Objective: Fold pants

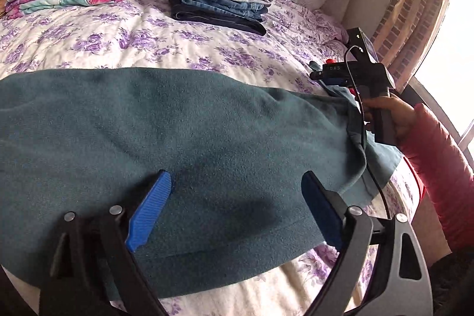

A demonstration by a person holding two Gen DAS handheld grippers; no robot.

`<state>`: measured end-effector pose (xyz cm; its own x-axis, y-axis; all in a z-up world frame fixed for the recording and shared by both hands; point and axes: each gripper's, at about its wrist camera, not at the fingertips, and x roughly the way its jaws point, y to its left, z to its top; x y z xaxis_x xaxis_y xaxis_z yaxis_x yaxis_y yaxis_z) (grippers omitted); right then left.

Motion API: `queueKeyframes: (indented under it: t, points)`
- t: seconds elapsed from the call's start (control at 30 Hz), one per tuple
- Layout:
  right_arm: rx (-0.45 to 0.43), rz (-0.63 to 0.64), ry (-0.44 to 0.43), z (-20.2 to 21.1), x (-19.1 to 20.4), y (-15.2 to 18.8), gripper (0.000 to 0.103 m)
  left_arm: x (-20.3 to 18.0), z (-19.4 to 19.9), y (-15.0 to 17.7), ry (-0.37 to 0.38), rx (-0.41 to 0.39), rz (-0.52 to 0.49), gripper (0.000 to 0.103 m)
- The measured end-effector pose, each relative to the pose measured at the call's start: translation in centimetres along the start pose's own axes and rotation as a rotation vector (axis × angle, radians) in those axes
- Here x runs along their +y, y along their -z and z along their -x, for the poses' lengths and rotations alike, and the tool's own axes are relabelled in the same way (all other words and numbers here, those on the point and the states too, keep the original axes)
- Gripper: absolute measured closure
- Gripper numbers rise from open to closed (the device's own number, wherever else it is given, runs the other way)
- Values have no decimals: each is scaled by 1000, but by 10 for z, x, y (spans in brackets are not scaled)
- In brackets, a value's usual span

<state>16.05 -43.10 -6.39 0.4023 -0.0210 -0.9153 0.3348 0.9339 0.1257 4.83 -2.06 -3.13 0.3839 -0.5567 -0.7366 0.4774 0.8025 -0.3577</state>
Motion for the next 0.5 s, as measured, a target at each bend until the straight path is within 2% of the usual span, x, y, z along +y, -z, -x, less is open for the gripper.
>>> queueKeyframes:
  t: [0.03,0.07,0.2,0.27,0.33,0.43,0.5]
  points:
    - [-7,-30,-51,8,-7,2,93,-1,0,0,-1,1,-6,15]
    - [-29,-54,-101,20,-16,5,101,-1,-1,0,-1,1,-9,15]
    - [-206,-74,-180,99,-51,35,101,2,2,0,21,-2,-3,15]
    - [-276,-143,-239,142,-84,63,101,3,3,0,30,-8,4,15]
    - [-340,-207,-262,178,-119,101,101,3,5,1,35,-11,5,15]
    - [-362,-329,-298,202,-170,157,101,-2,10,0,35,-10,11,15]
    - [-299,-397,-342,191,-192,185,101,-10,14,-3,62,-5,4,15]
